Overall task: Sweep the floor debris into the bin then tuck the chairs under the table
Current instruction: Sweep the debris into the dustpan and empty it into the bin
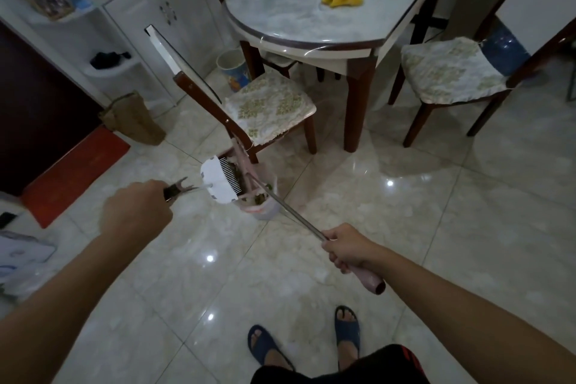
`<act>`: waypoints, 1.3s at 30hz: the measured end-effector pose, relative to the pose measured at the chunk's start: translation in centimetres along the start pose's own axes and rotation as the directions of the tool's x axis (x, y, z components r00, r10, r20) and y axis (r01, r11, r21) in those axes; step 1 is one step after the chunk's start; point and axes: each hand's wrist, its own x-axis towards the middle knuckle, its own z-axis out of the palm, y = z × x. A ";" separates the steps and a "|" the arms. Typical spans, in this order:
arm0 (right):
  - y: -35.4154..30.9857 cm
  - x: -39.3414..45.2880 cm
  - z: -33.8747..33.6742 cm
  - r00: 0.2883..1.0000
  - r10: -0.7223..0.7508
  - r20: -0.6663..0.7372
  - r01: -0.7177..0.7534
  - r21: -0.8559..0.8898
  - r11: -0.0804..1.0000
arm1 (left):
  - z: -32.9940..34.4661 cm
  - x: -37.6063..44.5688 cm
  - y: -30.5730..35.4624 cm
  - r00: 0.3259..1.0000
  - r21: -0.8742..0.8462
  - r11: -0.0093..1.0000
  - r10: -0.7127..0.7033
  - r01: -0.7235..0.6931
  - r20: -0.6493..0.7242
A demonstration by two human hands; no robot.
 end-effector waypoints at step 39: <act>3.4 -2.3 -2.8 0.997 -0.072 0.039 0.072 0.000 0.997 | -1.3 0.8 3.5 0.968 0.345 0.904 0.238 -0.253 0.086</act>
